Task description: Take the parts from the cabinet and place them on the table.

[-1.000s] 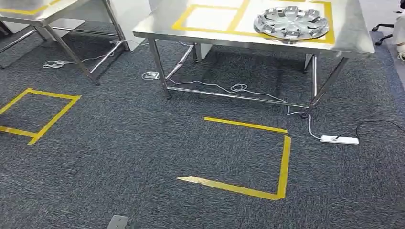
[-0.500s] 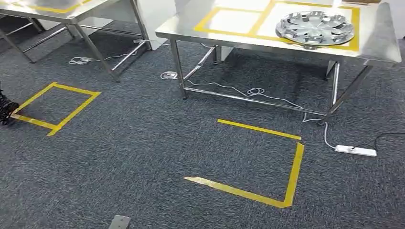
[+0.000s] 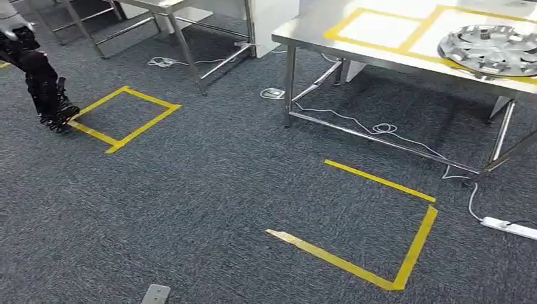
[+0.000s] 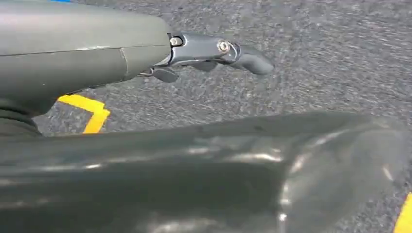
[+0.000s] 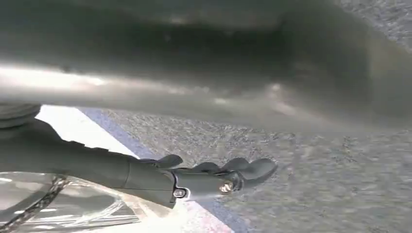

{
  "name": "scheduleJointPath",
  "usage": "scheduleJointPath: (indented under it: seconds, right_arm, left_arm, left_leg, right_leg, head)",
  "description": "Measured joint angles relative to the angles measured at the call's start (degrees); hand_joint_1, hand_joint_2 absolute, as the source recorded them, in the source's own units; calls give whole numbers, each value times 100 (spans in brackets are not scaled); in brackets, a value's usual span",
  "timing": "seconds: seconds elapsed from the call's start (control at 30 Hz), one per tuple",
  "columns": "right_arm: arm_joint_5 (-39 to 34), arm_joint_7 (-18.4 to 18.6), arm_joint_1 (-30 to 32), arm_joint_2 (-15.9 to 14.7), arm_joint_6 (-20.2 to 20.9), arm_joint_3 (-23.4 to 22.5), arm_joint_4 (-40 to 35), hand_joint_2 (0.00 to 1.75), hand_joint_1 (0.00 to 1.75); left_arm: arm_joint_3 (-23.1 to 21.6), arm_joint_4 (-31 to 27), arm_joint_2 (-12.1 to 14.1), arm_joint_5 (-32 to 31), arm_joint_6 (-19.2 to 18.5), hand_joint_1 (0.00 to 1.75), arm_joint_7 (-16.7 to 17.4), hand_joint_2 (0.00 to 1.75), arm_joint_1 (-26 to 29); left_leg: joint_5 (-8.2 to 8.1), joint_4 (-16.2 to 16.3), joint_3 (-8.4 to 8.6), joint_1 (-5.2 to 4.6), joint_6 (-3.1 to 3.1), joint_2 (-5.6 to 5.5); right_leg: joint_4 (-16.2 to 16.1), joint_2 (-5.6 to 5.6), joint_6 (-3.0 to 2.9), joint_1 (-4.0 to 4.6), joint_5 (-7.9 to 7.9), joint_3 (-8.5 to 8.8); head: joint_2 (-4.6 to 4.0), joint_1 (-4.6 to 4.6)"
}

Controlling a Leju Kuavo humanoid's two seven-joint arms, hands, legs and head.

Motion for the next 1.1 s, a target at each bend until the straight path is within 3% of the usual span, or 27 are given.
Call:
scheduleJointPath:
  seconds: [0.03, 0.07, 0.1, 0.17, 0.2, 0.23, 0.3, 0.33, 0.37, 0.4, 0.5, 0.53, 0.57, 0.6, 0.63, 0.67, 0.7, 0.73, 0.77, 0.8, 0.83, 0.87, 0.9, 1.0, 1.03, 1.07, 1.1]
  right_arm:
    - [2, 2, -22, -2, -4, 2, -2, 0, 0]
    - [2, 2, -21, -2, -18, 4, 0, 0, 0]
    - [13, 4, 0, 2, -20, 7, 2, 0, 0]
    - [9, 26, 22, 0, -20, 9, 2, 0, 0]
    - [7, 33, 27, 0, -20, 7, 2, 0, 0]
    - [9, 35, 28, -4, -20, 7, 2, 0, 0]
    - [17, 33, 21, -4, -20, 9, 2, 0, 0]
    - [17, 33, 16, -4, -20, 9, 4, 0, 0]
    - [24, 33, 10, -4, -20, 11, 4, 0, 0]
    - [20, 33, 14, -4, -20, 11, 2, 0, 0]
    - [15, 35, -8, -2, -17, 22, 4, 0, 0]
    - [20, 35, -16, 18, -17, 42, 7, 0, 0]
    - [26, 33, -17, 13, -17, 46, 7, 0, 0]
    - [31, 33, -7, 11, -17, 46, 4, 0, 0]
    - [31, 35, 11, 11, -17, 46, 4, 0, 0]
    - [28, 37, 15, 11, -17, 46, 4, 0, 0]
    - [30, 44, 11, 9, -17, 46, 4, 0, 0]
    - [31, 44, 1, 9, -17, 46, 4, 0, 0]
    - [29, 44, -7, 9, -17, 46, 7, 0, 0]
    - [31, 44, -11, 11, -17, 48, 7, 0, 0]
    - [31, 44, -15, 11, -17, 48, 7, 0, 0]
    - [31, 42, -15, 13, -17, 50, 7, 0, 0]
    - [31, 41, -13, 15, -17, 50, 7, 0, 0]
    - [33, 46, -46, 15, -17, 52, 7, 0, 0]
    - [33, 50, -67, 15, -17, 55, 7, 0, 0]
    - [35, 50, -74, 13, -17, 59, 7, 0, 0]
    - [35, 50, -71, 13, -17, 63, 7, 0, 0]
  left_arm:
    - [2, 0, -2, 9, -13, 0, 7, 0, 8]
    - [4, 0, 0, 15, -22, 0, 9, 0, -16]
    - [7, 0, 0, 13, -39, 0, 9, 0, -66]
    - [7, 0, -9, 11, -48, 0, 13, 0, -89]
    - [7, 0, -7, 0, -48, 0, 15, 175, -86]
    - [7, 0, -2, -15, -48, 0, 26, 175, -75]
    - [9, 0, 2, -33, -50, 0, 39, 175, -74]
    - [9, 0, 0, -33, -50, 0, 39, 175, -81]
    - [9, 0, 0, -33, -50, 0, 39, 175, -92]
    - [9, 0, 7, -33, -50, 0, 39, 175, -109]
    - [9, 0, 26, -37, -52, 0, 44, 175, -81]
    - [9, 0, 50, -37, -50, 0, 46, 175, -76]
    - [9, 0, 44, -39, -50, 0, 46, 175, -81]
    - [9, 0, 44, -39, -50, 0, 46, 175, -108]
    - [9, 0, 46, -39, -50, 0, 46, 175, -133]
    - [9, 0, 46, -39, -50, 0, 46, 175, -138]
    - [9, 0, 46, -39, -50, 0, 46, 175, -130]
    - [9, 0, 46, -39, -52, 0, 48, 175, -114]
    - [9, 0, 46, -39, -50, 0, 48, 175, -108]
    - [11, 0, 48, -37, -52, 0, 52, 175, -107]
    - [11, 0, 55, -39, -52, 0, 52, 175, -110]
    - [11, 0, 59, -39, -52, 0, 52, 175, -118]
    - [11, 0, 61, -39, -52, 0, 52, 175, -143]
    - [11, 0, 66, -44, -57, 0, 59, 175, -125]
    - [13, 0, 70, -42, -55, 0, 59, 175, -117]
    - [15, 0, 63, -39, -55, 0, 61, 175, -98]
    - [15, 0, 63, -37, -55, 0, 61, 175, -117]
  left_leg:
    - [57, -69, 61, 49, 6, -64]
    - [80, -81, 61, 67, 49, -113]
    - [91, -80, 36, 73, 65, -221]
    - [94, -77, 27, 62, 82, -397]
    - [94, -74, 31, 59, 82, -485]
    - [94, -71, 40, 59, 81, -581]
    - [83, -55, 63, 67, 65, -770]
    - [66, -31, 67, 73, 39, -845]
    - [52, -16, 51, 58, 4, -904]
    - [38, 42, 10, 55, -25, -985]
    - [95, -2, -40, 94, -134, -1179]
    - [50, 46, -50, 86, -155, -1070]
    - [-53, 199, -117, 40, -193, -692]
    - [-250, 556, -299, 62, -232, -486]
    - [-471, 1056, -548, 91, -259, -380]
    - [-628, 1487, -766, 113, -277, -343]
    - [-676, 1766, -912, 132, -290, -328]
    - [-571, 1740, -905, 146, -296, -322]
    - [-367, 1484, -788, 150, -293, -308]
    - [-106, 1045, -577, 149, -274, -274]
    - [146, 532, -320, 131, -234, -161]
    - [186, 139, -120, 74, -175, 133]
    - [115, 29, -74, -1, -134, 225]
    - [105, 34, -109, -4, -75, 27]
    - [146, -63, -46, 50, -30, -60]
    - [166, -108, -14, 64, -11, -104]
    - [173, -117, -11, 74, 33, -165]
  right_leg:
    - [56, 355, 52, -35, -67, -36]
    - [254, 715, 51, -53, -222, -125]
    - [687, 910, 55, -58, -449, -325]
    - [1534, 1007, 68, -53, -792, -747]
    - [1744, 1014, 72, -49, -805, -876]
    - [1657, 1014, 70, -49, -653, -874]
    - [803, 1082, 67, -67, -76, -527]
    - [300, 1266, 68, -95, 177, -313]
    - [140, 1572, 59, -118, 74, -232]
    - [-6, 1572, 42, -140, 62, -147]
    - [12, 1379, -44, -100, 82, -118]
    - [-31, 1283, -93, -147, 109, -89]
    - [-44, 1225, -131, -142, 95, -63]
    - [-46, 1119, -160, -131, 79, -48]
    - [-45, 1008, -181, -118, 63, -33]
    - [-45, 911, -191, -113, 44, -23]
    - [-45, 828, -186, -112, 30, -13]
    - [-45, 753, -183, -111, 12, 8]
    - [-45, 684, -174, -111, -8, 32]
    - [-45, 620, -159, -111, -31, 67]
    - [-45, 557, -132, -111, -60, 110]
    - [-54, 493, -100, -109, -92, 124]
    - [-43, 428, -45, -68, -133, 139]
    - [-122, 213, 20, -67, -143, 248]
    - [-126, 182, 65, -68, -184, 281]
    - [-35, 518, 88, -89, -277, 238]
    - [290, 807, 83, -90, -456, 81]
  head:
    - [2, 15]
    - [0, 24]
    - [0, 44]
    - [0, 50]
    - [2, 50]
    - [0, 46]
    - [0, 48]
    - [0, 53]
    - [0, 48]
    - [0, 42]
    - [0, 44]
    - [0, 46]
    - [0, -4]
    - [0, -46]
    - [0, -37]
    - [2, -39]
    - [0, -39]
    - [2, -42]
    - [2, -42]
    - [0, -46]
    - [0, -41]
    - [0, -39]
    - [0, -48]
    - [2, -31]
    - [2, -37]
    - [2, 0]
    - [2, 20]
